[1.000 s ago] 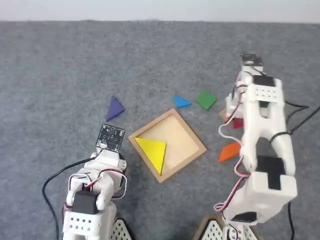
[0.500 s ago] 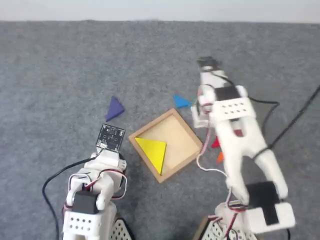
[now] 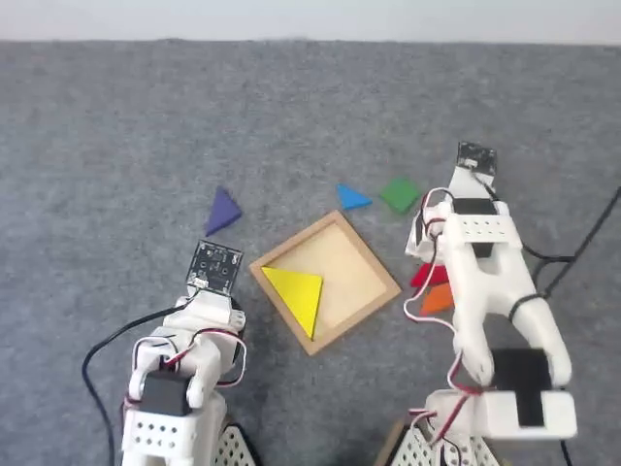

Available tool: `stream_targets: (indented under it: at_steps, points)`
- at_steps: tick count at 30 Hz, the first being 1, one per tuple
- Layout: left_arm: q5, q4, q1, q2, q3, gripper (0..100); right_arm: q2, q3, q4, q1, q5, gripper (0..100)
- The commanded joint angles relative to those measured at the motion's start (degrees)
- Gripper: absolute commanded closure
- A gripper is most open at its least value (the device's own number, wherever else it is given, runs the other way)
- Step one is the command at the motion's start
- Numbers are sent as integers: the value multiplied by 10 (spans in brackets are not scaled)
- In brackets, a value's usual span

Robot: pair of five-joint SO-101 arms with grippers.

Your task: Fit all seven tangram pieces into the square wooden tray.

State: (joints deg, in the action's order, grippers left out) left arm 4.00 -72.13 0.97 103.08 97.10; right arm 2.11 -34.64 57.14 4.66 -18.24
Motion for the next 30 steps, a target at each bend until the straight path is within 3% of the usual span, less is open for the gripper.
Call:
stream_targets:
  at_steps: [1, 5, 14, 18, 30]
  points:
    - [1, -1, 0, 10, -6, 981, -34, 52, -6, -1, 8, 686]
    - [1, -1, 0, 10, -6, 981, -90, 79, -2, -21, 8, 635]
    - [1, -1, 0, 10, -6, 981, -169, 144, 5, -22, 11, 683]
    - [1, -1, 0, 10, -6, 981, -167, 146, 3, -23, 34, 750]
    - [1, -1, 0, 10, -6, 981, -82, 142, 30, -25, 36, 753]
